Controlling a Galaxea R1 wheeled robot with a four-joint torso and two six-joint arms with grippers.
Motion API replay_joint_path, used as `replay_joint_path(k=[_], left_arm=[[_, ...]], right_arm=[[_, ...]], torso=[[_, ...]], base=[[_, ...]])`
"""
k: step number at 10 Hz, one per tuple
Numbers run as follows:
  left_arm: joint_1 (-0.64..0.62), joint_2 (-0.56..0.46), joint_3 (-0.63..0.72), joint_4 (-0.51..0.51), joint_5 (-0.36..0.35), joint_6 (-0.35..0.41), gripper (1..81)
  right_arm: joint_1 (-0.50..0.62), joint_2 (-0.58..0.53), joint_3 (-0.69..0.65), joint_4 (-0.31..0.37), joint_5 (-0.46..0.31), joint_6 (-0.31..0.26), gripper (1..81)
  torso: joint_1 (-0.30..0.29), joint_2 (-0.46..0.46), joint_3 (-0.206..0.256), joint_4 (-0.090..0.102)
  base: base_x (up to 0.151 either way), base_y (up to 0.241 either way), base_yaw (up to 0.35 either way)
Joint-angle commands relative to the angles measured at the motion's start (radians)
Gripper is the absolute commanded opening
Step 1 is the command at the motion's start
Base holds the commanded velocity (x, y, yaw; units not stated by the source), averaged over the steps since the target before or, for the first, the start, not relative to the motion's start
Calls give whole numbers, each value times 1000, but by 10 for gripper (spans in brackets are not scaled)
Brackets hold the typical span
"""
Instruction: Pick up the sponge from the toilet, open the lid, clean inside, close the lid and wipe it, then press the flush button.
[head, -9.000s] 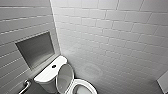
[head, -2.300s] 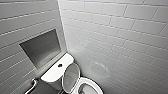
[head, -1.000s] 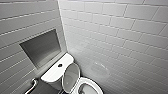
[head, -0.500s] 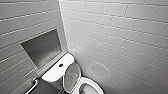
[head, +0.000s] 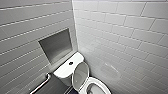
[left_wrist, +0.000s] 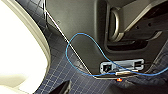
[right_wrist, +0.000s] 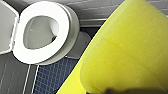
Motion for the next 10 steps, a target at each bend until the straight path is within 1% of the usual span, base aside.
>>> replay_joint_path(k=[1, 2, 4, 5, 6, 7, 8, 9, 10], left_arm=[[-2, 4, -3, 0, 80, 3, 811], [-2, 2, 5, 0, 80, 3, 811], [7, 2, 20, 0, 80, 3, 811], [12, 2, 23, 0, 82, 3, 811], [13, 2, 23, 0, 82, 3, 811], [13, 4, 23, -1, 80, 3, 811], [13, 4, 31, -1, 80, 3, 811], [15, 2, 42, -1, 82, 3, 811], [16, 1, 52, 0, 80, 3, 811]], right_arm=[[112, -79, 31, -10, -72, 20, 10], [158, -87, 48, -12, -104, 19, 10], [247, -90, 55, -24, -159, 19, 10], [285, -92, 55, -28, -177, 19, 10], [317, -98, 66, -33, -196, 19, 10], [345, -105, 80, -38, -211, 19, 10], [380, -113, 89, -39, -239, 19, 10], [423, -119, 98, -41, -271, 19, 10], [468, -125, 117, -42, -310, 17, 10]], torso=[[0, 0, 0, -1], [0, 0, 0, 3], [0, 0, 0, 2], [0, 0, -73, 2], [0, 0, -98, 2], [0, 0, -111, 2], [0, 0, -45, 3], [0, 1, -73, 3], [1, 1, -82, 3]], base=[[0, 0, 0], [0, 0, 0], [0, 0, 0], [0, 0, 0], [0, 0, 0], [0, 0, 0], [0, 0, 0], [0, 0, 0], [0, 0, 0]])
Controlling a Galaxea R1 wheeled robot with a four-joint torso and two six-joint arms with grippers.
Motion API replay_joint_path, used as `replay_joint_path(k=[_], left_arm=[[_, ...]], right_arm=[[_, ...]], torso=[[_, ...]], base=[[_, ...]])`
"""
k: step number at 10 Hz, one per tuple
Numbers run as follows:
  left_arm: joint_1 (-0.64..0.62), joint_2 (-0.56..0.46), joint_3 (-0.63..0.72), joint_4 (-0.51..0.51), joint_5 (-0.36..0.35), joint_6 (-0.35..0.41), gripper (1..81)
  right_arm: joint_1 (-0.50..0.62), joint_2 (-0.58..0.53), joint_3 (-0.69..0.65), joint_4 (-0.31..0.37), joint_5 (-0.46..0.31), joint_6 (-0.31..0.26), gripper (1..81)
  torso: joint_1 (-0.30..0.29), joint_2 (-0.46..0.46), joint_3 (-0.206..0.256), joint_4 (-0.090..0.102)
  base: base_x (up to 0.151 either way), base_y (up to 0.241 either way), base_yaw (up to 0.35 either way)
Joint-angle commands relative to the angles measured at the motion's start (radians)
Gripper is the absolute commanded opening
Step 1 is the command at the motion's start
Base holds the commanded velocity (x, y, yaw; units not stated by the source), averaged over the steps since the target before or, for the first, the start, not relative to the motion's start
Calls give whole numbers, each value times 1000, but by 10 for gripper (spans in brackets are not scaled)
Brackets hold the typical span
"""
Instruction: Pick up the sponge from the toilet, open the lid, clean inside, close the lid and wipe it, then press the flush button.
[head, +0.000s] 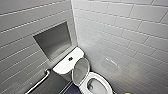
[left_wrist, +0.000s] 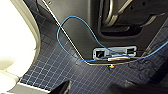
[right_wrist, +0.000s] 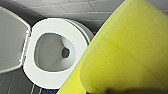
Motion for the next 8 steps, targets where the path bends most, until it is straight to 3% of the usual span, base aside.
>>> replay_joint_path(k=[1, 8], left_arm=[[19, 1, 16, 0, 85, 5, 811], [16, -2, 31, -10, 79, 2, 811]], right_arm=[[186, -63, 56, -20, -136, 0, 10], [242, 30, 30, -35, -225, -9, 10]], torso=[[0, 0, 0, 0], [1, 1, -1, 0]], base=[[0, 0, 0], [0, 0, 0]])
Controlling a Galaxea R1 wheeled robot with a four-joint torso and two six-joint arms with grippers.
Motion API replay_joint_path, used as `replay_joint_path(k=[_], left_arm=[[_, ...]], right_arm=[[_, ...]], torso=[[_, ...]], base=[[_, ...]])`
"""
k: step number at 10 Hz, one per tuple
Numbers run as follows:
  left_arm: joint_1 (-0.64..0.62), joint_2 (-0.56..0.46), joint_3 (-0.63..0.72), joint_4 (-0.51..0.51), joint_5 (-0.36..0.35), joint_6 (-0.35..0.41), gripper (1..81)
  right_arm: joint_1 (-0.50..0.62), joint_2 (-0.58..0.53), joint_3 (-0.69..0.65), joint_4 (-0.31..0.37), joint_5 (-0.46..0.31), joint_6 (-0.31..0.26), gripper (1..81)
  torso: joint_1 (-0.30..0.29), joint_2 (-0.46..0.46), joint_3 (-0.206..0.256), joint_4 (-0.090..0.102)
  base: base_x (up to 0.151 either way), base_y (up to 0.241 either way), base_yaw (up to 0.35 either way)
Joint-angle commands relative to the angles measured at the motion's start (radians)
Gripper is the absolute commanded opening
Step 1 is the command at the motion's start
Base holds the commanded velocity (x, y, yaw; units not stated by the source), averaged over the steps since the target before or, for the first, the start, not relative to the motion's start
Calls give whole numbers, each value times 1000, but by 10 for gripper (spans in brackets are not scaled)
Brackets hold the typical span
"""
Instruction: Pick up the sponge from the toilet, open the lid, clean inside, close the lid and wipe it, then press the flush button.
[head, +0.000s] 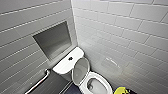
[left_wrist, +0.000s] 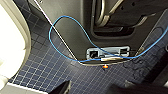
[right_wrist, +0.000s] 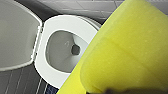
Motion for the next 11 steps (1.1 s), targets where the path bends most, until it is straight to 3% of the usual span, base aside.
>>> replay_joint_path(k=[1, 2, 3, 7, 9, 11], left_arm=[[12, 0, -1, -7, 83, 2, 811], [12, 0, -1, -7, 80, 2, 811], [14, 0, -1, -7, 80, 3, 811], [15, -3, -1, -4, 79, 3, 811], [15, 1, -1, -4, 79, 3, 811], [15, 1, 0, -2, 80, 3, 811]], right_arm=[[144, 11, 2, -27, -71, -4, 10], [164, 37, -18, -28, -76, -4, 10], [194, 68, -56, -32, -100, -4, 10], [238, 105, -93, -44, -128, -6, 10], [229, 105, -93, -55, -126, -4, 10], [230, 115, -93, -56, -126, -6, 10]], torso=[[0, 0, 0, 0], [0, 0, 0, 0], [64, -100, 0, 0], [113, -177, 0, 0], [157, -250, -96, 0], [190, -304, -131, 0]], base=[[0, 0, 0], [0, 0, 0], [0, 0, 0], [0, 0, 0], [0, 0, 0], [0, 0, 0]])
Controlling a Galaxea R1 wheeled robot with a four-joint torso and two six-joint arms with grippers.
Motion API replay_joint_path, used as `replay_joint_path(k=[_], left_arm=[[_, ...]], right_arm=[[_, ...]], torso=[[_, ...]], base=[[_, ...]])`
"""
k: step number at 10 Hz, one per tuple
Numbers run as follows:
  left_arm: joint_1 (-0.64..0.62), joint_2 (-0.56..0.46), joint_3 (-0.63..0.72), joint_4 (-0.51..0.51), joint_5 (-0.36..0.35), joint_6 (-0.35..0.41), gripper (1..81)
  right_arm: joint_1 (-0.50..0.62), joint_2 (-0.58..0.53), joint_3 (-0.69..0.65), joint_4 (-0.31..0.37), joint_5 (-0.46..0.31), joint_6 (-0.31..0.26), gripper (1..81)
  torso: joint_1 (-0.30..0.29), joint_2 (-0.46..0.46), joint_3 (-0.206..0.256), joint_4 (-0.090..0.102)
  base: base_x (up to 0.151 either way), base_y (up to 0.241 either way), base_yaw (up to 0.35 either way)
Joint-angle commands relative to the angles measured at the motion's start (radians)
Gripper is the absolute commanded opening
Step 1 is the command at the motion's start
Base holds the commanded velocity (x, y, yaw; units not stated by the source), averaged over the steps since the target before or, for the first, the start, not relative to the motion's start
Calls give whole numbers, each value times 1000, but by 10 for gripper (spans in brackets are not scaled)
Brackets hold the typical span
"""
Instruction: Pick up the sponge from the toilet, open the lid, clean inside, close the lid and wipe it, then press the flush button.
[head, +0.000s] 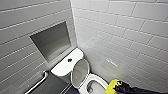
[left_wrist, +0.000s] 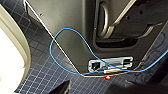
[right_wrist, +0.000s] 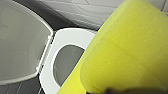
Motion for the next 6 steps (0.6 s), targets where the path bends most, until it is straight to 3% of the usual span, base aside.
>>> replay_joint_path(k=[1, 3, 4, 6], left_arm=[[10, 4, 0, -3, 82, 3, 811], [10, 4, 0, -3, 82, 3, 811], [10, 4, 3, -3, 82, 3, 811], [10, 5, 3, -3, 82, 3, 811]], right_arm=[[121, -2, 9, -16, -28, -3, 10], [133, 24, 0, -32, -28, -3, 10], [137, 33, -3, -35, -30, -3, 10], [142, 34, 0, -41, -30, -3, 10]], torso=[[62, -96, -89, 0], [108, -168, -159, 0], [132, -205, -100, 0], [166, -257, -129, 0]], base=[[0, 0, 0], [0, 0, 0], [0, 0, 0], [0, 0, 0]])
